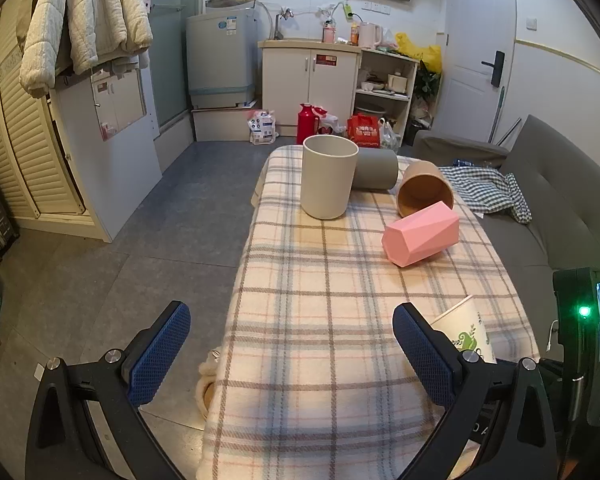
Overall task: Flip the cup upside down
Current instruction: 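Lift the white cup with the right gripper and swing it toward the left gripper, then grasp the white cup with the left gripper and turn it rim-down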
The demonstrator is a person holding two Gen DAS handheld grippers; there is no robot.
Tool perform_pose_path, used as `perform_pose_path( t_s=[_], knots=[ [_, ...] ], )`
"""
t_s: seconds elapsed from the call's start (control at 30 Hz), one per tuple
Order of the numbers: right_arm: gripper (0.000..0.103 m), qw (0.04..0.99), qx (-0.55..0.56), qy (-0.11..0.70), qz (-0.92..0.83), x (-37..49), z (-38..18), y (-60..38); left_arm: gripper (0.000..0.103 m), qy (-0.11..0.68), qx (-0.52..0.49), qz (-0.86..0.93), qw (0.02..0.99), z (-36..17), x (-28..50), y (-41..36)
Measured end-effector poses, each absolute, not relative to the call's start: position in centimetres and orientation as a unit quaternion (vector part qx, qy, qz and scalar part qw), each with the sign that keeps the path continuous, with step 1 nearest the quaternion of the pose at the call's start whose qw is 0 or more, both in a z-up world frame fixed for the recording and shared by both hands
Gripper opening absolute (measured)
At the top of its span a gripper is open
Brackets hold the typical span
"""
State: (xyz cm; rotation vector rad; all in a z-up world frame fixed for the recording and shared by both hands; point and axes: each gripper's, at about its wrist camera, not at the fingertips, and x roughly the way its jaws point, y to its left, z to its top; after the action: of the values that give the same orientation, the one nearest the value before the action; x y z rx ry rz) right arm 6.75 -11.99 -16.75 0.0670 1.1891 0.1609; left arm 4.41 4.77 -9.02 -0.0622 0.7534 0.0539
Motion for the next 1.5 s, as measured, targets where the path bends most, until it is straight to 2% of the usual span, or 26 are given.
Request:
perform_pose_path(
  t_s=[0.03,0.1,0.17,0.47,0.7,0.9,1.23,1.3,1.37,1.43,1.5],
  knots=[
    [0.067,0.827,0.029,0.556,0.081,6.6,-16.6,-11.9,0.103,0.367,-0.031,0.027,0.929,-9.0,4.4,4.7],
    [0.085,0.834,0.021,0.545,0.085,6.3,-16.0,-11.8,0.103,0.364,-0.031,0.032,0.93,-8.6,4.2,4.4],
    [0.089,0.845,0.016,0.527,0.091,5.7,-15.1,-12.1,0.103,0.36,-0.028,0.038,0.932,-8.2,4.1,4.1],
    [0.089,0.894,0.018,0.443,0.061,3.0,-11.1,-17.0,0.103,0.352,-0.009,0.038,0.935,-6.5,3.0,0.1],
    [0.089,0.919,0.036,0.393,-0.009,2.0,-9.3,-22.4,0.103,0.388,-0.015,-0.003,0.921,-8.6,2.9,-5.3],
    [0.089,0.919,0.056,0.39,-0.02,2.2,-9.8,-24.9,0.103,0.43,0.001,-0.006,0.903,-12.2,3.2,-9.2],
    [0.089,0.907,0.071,0.415,-0.015,3.7,-12.4,-25.5,0.102,0.477,-0.004,-0.014,0.879,-16.4,4.8,-10.6],
    [0.089,0.905,0.069,0.42,-0.015,4.1,-12.8,-25.4,0.092,0.482,-0.008,-0.02,0.876,-16.8,5.1,-10.6],
    [0.089,0.902,0.07,0.427,-0.012,4.3,-13.3,-25.2,0.073,0.491,-0.01,-0.029,0.871,-17.2,5.3,-10.6],
    [0.089,0.9,0.07,0.431,-0.01,4.6,-13.5,-25.0,0.066,0.501,-0.013,-0.039,0.864,-17.6,5.5,-10.4],
    [0.089,0.899,0.069,0.433,-0.008,4.7,-13.6,-24.8,0.066,0.5,-0.01,-0.041,0.865,-17.4,5.4,-10.2]
  ],
)
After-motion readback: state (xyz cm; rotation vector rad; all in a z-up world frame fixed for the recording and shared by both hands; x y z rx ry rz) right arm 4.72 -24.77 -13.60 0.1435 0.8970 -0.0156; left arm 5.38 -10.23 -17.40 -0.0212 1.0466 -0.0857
